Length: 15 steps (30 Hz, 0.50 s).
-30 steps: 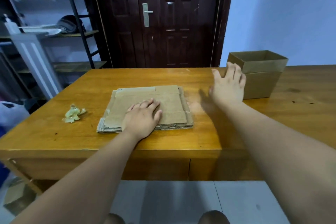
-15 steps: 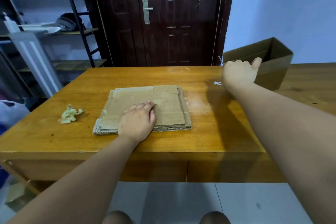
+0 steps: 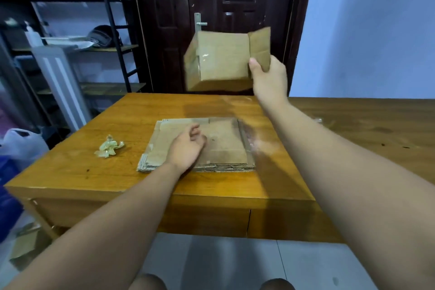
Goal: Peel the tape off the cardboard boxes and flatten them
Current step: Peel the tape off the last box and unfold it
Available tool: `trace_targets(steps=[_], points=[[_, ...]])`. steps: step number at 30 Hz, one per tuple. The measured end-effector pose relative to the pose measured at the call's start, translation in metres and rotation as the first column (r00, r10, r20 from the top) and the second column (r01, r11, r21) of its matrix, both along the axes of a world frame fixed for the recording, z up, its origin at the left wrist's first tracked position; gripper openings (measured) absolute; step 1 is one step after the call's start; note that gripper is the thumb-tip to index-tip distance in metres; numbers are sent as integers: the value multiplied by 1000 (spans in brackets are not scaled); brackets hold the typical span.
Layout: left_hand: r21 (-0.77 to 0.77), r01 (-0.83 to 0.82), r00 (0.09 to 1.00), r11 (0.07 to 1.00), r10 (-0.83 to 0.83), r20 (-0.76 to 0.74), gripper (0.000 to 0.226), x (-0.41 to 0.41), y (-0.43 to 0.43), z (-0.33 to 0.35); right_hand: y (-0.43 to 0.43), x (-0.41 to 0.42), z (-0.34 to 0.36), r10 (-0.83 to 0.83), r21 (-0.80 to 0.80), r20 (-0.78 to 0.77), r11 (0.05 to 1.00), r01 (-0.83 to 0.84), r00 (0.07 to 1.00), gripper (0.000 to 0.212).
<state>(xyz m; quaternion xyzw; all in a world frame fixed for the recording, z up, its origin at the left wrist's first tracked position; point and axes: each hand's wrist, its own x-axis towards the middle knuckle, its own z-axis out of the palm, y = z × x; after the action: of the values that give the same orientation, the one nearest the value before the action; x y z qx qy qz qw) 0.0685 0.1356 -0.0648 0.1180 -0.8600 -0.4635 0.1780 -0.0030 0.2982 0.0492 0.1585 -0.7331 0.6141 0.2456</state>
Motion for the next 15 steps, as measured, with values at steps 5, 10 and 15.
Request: trace_targets(steps=[5, 10, 15], points=[[828, 111, 978, 550, 90, -190, 60, 9, -35, 30, -27, 8, -11, 314, -438, 321, 886, -154, 893, 8], [912, 229, 973, 340, -91, -210, 96, 21, -70, 47, -40, 14, -31, 622, -660, 469, 718, -219, 626, 19], [948, 171, 980, 270, -146, -135, 77, 29, -79, 51, -49, 24, -49, 661, -647, 581, 729, -224, 475, 19]])
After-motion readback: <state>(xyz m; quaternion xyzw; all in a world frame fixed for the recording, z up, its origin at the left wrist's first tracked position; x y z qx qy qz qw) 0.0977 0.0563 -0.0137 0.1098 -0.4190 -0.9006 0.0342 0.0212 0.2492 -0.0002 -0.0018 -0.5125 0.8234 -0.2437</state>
